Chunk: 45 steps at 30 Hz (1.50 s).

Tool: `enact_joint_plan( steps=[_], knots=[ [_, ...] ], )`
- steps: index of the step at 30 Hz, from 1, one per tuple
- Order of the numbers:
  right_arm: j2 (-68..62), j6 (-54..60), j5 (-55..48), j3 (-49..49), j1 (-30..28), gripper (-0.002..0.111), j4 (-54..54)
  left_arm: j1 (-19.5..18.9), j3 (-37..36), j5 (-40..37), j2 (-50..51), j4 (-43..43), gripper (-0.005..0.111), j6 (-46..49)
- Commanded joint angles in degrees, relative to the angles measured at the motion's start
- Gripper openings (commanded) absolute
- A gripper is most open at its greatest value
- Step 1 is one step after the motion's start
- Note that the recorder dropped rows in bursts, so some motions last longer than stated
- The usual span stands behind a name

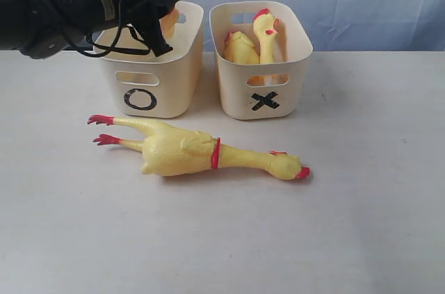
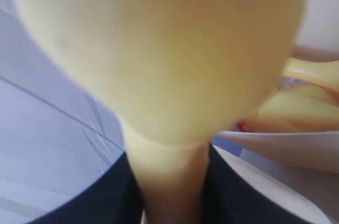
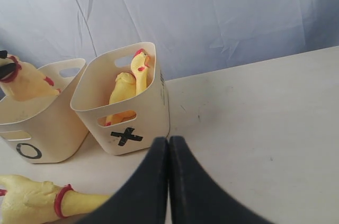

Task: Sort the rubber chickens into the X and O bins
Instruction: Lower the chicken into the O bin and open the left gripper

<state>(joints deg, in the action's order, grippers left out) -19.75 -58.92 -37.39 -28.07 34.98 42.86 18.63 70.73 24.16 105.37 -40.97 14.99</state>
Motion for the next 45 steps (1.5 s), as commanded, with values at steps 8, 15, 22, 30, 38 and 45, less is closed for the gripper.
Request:
enact_joint_plan(
  steps=[8,15,22,30,38,45],
  knots=[
    [0.32,0.23,0.20,0.09,-0.05,0.000,-0.09,-0.80,-0.04,3.93,3.26,1.52,0.000,0.64],
    [0.32,0.23,0.20,0.09,-0.05,0.000,-0.09,-0.80,0.07,3.94,5.20,1.87,0.001,3.63],
    [0.32,0.23,0.20,0.09,-0.05,0.000,-0.09,-1.34,0.07,3.93,5.31,5.76,0.024,5.20],
    [0.32,0.23,0.20,0.09,-0.05,0.000,-0.09,-2.28,0.07,4.20,5.31,8.56,0.053,5.20],
    [0.32,0.23,0.20,0.09,-0.05,0.000,-0.09,-2.39,0.07,4.98,5.31,10.49,0.057,5.20],
    [0.32,0.23,0.20,0.09,-0.05,0.000,-0.09,-1.73,0.07,5.01,4.25,10.49,0.057,1.13]
  ],
)
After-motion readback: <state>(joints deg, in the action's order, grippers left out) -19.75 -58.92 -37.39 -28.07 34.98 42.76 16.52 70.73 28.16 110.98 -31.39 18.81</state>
